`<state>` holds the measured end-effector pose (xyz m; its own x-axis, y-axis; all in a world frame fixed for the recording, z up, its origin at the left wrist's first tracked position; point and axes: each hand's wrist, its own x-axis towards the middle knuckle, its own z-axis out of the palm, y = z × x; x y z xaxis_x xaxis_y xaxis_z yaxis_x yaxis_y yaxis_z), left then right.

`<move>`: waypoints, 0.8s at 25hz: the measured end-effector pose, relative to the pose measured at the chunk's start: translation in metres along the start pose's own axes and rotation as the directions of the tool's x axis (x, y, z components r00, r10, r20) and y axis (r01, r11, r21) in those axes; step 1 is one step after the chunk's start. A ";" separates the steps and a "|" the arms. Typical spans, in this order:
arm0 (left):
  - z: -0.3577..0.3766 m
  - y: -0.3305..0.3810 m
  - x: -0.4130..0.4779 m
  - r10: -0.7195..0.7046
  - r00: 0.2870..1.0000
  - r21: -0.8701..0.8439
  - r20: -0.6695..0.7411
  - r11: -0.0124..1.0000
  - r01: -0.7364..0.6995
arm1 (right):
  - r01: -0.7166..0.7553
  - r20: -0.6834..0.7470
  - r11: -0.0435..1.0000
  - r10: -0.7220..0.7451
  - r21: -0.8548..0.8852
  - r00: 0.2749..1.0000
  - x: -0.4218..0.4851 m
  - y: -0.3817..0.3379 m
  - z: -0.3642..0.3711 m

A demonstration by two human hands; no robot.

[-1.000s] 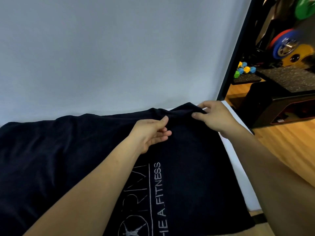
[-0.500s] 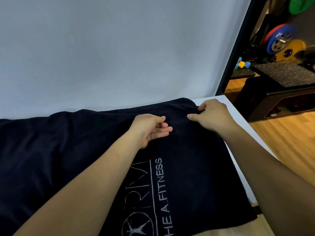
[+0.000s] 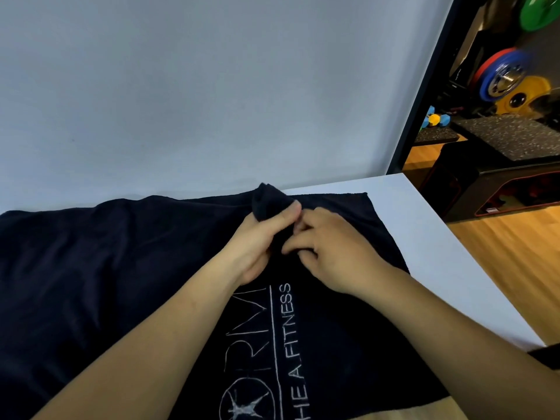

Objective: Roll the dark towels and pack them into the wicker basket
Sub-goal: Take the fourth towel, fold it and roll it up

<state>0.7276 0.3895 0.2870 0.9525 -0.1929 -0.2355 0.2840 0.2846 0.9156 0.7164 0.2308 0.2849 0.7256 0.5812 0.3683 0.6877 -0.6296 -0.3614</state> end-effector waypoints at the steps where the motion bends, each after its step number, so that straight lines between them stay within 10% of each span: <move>1: -0.003 -0.004 -0.002 0.026 1.000 -0.009 0.001 1.000 -0.026 | 0.045 0.039 0.997 -0.043 -0.061 0.998 -0.003 0.000 0.004; 10: 0.002 -0.007 -0.010 0.122 0.981 0.090 -0.151 0.990 -0.110 | -0.498 -0.089 0.748 0.588 0.439 0.804 0.012 0.041 -0.040; 14: -0.001 -0.005 -0.010 0.078 0.980 0.022 -0.183 0.997 -0.076 | -0.702 -0.132 0.699 0.715 0.139 0.686 0.005 0.075 -0.049; 20: -0.003 -0.004 -0.009 0.055 0.959 -0.081 -0.278 0.993 -0.081 | -0.604 0.213 0.796 0.586 0.030 0.782 0.004 0.050 -0.043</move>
<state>0.7178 0.3928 0.2845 0.9596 0.0923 -0.2657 0.2139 0.3744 0.9023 0.7531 0.1796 0.3054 0.9750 0.1953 -0.1057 0.1096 -0.8372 -0.5358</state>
